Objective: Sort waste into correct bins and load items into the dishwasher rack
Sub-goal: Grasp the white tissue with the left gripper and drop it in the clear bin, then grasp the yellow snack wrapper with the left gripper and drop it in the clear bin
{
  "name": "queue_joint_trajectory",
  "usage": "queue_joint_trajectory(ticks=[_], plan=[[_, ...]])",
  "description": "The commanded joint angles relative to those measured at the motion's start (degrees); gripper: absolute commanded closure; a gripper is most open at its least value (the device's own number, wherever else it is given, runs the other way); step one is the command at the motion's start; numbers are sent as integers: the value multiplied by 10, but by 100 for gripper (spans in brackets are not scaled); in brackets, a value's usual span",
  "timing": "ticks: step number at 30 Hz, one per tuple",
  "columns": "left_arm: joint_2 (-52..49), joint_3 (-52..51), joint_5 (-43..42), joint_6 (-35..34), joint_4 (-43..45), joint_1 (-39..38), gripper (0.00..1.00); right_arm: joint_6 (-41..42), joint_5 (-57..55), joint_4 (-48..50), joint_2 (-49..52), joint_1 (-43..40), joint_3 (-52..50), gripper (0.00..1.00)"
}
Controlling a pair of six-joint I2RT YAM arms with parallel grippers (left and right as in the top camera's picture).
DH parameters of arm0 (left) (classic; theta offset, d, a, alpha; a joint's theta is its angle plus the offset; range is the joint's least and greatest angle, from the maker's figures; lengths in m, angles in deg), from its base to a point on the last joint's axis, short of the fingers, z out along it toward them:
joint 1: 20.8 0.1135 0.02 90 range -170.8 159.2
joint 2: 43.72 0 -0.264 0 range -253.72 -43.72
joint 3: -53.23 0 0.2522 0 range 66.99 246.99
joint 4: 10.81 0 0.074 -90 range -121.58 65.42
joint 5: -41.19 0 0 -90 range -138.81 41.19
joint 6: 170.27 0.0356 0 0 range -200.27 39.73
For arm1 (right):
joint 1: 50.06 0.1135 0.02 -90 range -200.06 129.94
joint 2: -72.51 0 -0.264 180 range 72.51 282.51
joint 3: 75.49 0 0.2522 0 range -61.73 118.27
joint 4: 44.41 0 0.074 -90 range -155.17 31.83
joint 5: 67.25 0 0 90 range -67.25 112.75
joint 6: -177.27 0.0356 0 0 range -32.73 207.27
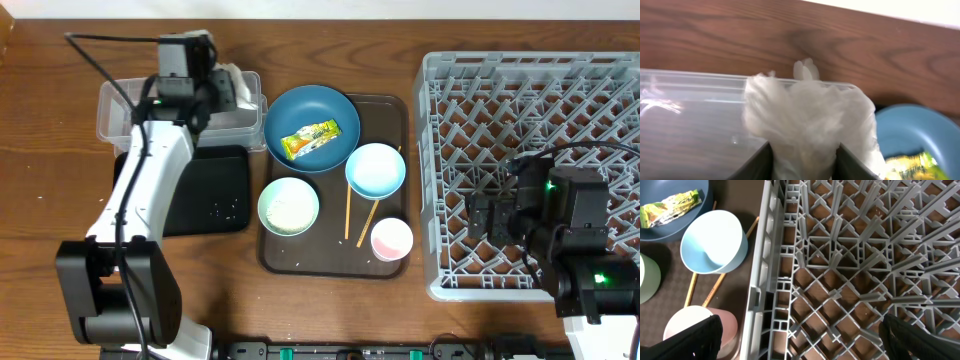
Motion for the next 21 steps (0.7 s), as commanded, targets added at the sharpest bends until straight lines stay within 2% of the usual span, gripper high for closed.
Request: queue_joint_trajectory(ticks=[1,5,12,19,21], plan=[[-8,12,10,-2,6,14,47,-6,5,0,-1,5,11,1],[-7,12,10,-2,6,16,36,-7,5,0,-1,5,11,1],[-7,12,-27,-1,-32,-14,36,-6,5,0,-1,5,11,1],[-9,1,-33,64,-96,-99,35,-6,5,0,-1,5,11,1],[-13,-4,-33,81,-101,-120,32,-6,5,0,-1,5,11,1]])
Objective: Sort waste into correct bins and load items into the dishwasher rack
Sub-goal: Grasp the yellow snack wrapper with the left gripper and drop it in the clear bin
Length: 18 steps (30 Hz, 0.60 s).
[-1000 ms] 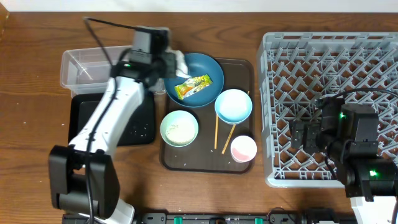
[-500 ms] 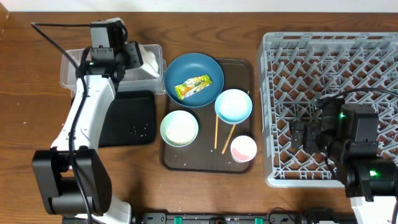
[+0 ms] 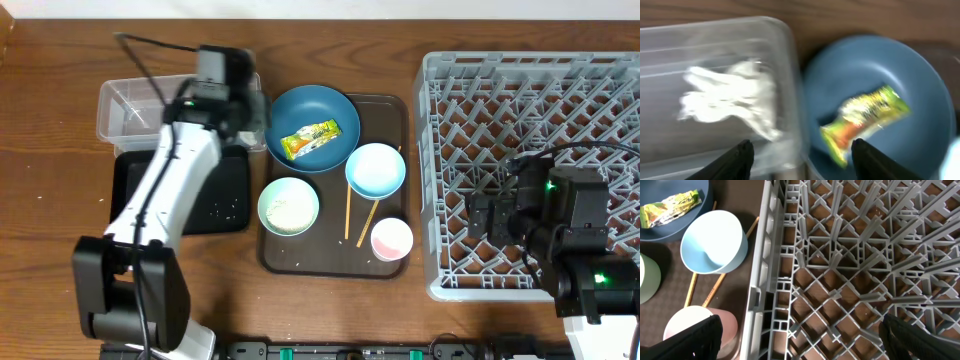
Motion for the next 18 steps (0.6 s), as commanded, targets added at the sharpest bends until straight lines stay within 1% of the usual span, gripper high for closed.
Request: queue_joint_trajectory(ticks=[1,4,10,13,18], plan=[[-16,-6,-9,53,-6,-35,31,-6,5,0,-1,5,11,1],[-38,-7,-9,80,-3,-58,28,-6,5,-1,-1,5,11,1],[-94,-7,-9,98,5,-77,27,-6,5,-2,-1,5,11,1],[-119,-7,-9,116,11,-86,22,-6,5,-2,-1,5,11,1],[-148,-7,-9,143,29,-97,19,-6,5,-2,-1,5,11,1]])
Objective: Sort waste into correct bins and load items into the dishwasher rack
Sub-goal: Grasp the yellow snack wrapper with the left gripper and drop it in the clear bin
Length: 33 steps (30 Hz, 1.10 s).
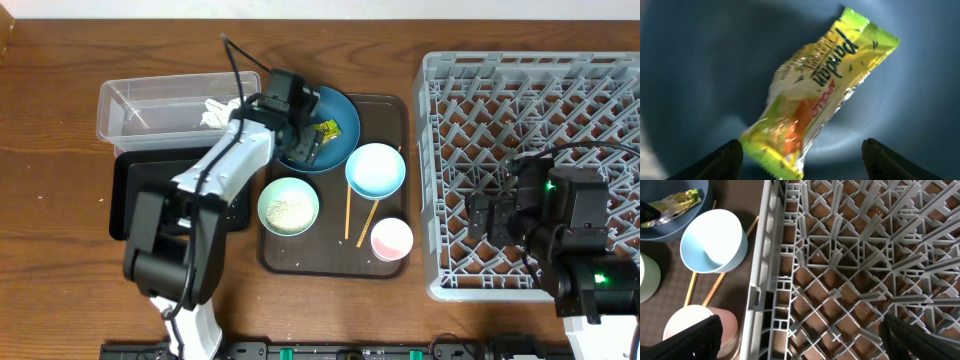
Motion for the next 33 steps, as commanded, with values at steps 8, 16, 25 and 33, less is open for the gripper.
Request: queue_joint_trajectory(ticks=[8,16,25,33], plan=[[-50,-3,2,30,19,-9,19,-6,5,0,-1,5,11,1],[-56,-1,3,30,32,-9,52,-6,5,0,-1,5,11,1],[-10,25,3,29,32,-8,81,-6,5,0,-1,5,11,1],[118,25,3,5,-11,21,88,-7,5,-1,-1,5,11,1]])
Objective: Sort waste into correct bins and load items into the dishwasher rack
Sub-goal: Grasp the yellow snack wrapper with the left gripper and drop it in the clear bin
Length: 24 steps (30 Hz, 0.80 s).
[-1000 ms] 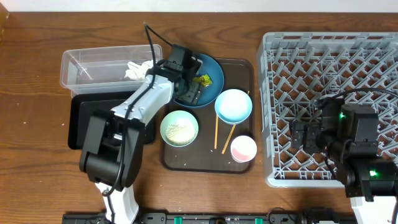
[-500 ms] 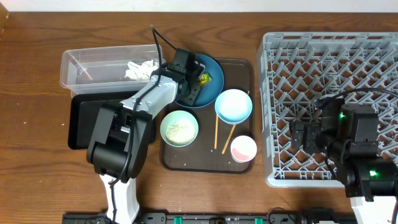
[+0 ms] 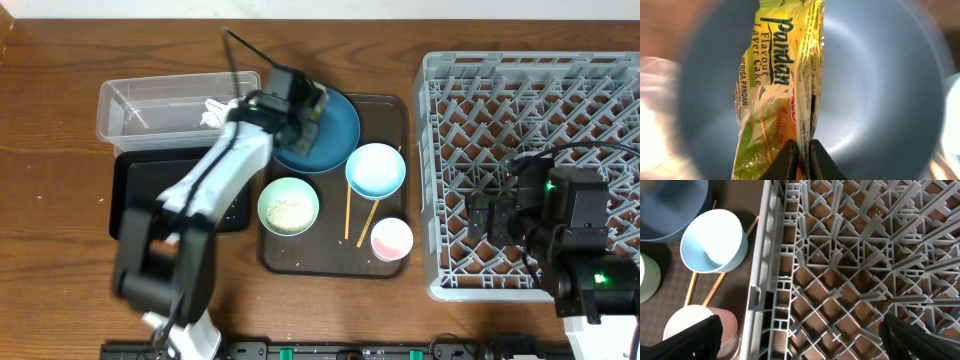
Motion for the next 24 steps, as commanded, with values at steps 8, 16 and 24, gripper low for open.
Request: queue_joint_trajectory(ticks=[8,16,24], plan=[[133,23,3,-12,-28,115,89,-7,4,-2,-1,5,11,1],[105,23,2,-12,-8,187,86,-7,4,-1,-1,5,11,1],[76,23,3,-12,-9,195,70,-7,4,-1,-1,5,11,1]])
